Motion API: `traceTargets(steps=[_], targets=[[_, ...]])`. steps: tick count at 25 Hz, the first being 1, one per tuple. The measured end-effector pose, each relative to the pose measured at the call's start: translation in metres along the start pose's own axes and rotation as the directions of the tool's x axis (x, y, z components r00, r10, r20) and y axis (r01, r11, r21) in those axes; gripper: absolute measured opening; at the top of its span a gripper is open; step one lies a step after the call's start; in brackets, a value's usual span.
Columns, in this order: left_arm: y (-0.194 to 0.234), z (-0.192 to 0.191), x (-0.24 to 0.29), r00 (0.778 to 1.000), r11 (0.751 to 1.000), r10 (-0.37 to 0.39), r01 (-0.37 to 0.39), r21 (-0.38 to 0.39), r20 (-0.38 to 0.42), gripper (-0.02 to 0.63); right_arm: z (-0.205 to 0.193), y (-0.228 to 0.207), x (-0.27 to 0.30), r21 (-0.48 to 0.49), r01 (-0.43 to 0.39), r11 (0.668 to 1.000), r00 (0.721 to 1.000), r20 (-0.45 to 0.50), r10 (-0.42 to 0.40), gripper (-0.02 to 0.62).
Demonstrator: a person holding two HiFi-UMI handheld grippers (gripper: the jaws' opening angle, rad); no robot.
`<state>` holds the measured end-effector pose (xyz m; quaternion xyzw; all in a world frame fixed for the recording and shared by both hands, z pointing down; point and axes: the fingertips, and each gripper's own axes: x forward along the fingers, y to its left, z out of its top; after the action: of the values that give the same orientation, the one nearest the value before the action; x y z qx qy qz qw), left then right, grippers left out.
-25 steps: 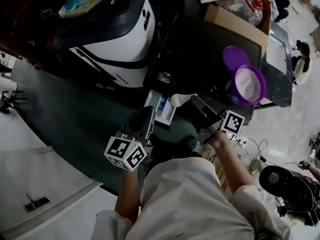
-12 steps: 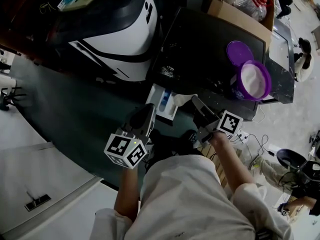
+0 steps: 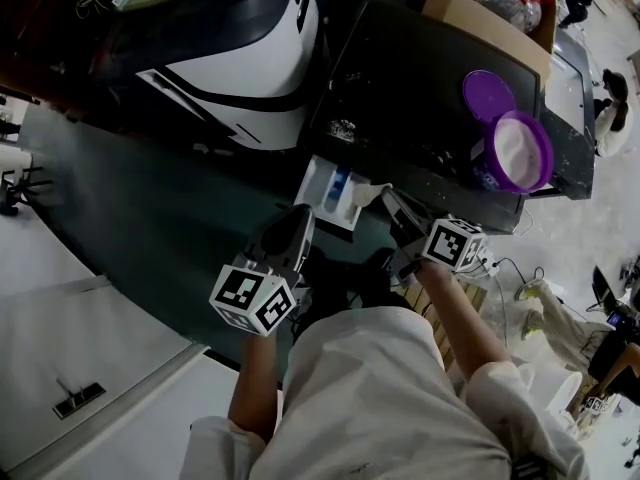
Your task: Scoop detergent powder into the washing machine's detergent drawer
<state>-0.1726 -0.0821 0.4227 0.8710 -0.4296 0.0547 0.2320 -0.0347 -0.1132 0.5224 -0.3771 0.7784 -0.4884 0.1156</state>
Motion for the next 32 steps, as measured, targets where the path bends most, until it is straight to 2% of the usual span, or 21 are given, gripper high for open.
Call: traceTargets(steps=[9, 18, 22, 32], targets=[[0.014, -0.007, -0.011, 0.999, 0.999, 0.037, -0.037, -0.032, 0.001, 0.02, -0.02, -0.009, 0.018, -0.213, 0.057, 0.975, 0.995, -0.07, -0.074, 0.008], [0.021, -0.015, -0.018, 0.999, 0.997, 0.054, -0.054, -0.054, -0.006, 0.02, -0.036, -0.017, 0.031, -0.391, 0.088, 0.916, 0.985, -0.103, -0.139, 0.008], [0.022, -0.015, -0.018, 0.999, 0.997, 0.053, -0.053, -0.054, -0.008, 0.02, -0.043, -0.016, 0.035, -0.486, 0.085, 0.87, 0.98, -0.115, -0.16, 0.008], [0.024, -0.017, -0.016, 0.999, 0.997, 0.049, -0.05, -0.058, -0.014, 0.02, -0.054, -0.015, 0.043, -0.697, 0.059, 0.714, 0.968, -0.136, -0.213, 0.008]])
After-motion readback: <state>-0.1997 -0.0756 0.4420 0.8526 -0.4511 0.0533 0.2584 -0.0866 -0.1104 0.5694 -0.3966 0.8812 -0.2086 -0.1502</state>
